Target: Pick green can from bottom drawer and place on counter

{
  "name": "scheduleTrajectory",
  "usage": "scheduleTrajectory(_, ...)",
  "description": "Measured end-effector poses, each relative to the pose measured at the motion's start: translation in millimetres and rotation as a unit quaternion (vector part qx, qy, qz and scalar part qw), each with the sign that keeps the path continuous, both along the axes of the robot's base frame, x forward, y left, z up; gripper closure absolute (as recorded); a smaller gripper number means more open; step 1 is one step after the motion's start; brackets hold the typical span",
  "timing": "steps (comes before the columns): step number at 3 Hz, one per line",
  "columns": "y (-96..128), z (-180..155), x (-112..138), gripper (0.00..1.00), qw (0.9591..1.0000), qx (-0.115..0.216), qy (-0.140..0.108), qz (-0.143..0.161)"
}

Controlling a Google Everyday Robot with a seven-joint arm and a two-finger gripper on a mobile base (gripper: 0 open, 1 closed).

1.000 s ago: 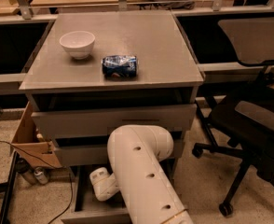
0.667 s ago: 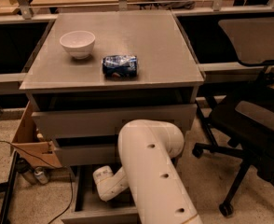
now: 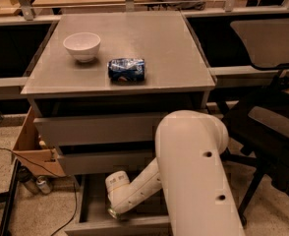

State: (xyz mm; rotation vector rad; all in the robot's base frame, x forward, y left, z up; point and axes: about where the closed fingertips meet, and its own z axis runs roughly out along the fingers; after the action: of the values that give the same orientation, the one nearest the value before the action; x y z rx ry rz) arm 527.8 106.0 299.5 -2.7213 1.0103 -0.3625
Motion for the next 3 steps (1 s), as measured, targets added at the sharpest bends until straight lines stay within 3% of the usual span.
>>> scheduleTrajectory(1,-16.9,48.1,-30.1,1.0,0.9998,0.013,0.013,-0.003)
scheduleTrajectory(2,-41.5,101.9,-63.8,1.0,0.9998,-0.001,0.022,0.004)
scheduleTrajectory(3,-67.3,158.8,-74.8,1.0,0.999,-0.039,0.006,0.02)
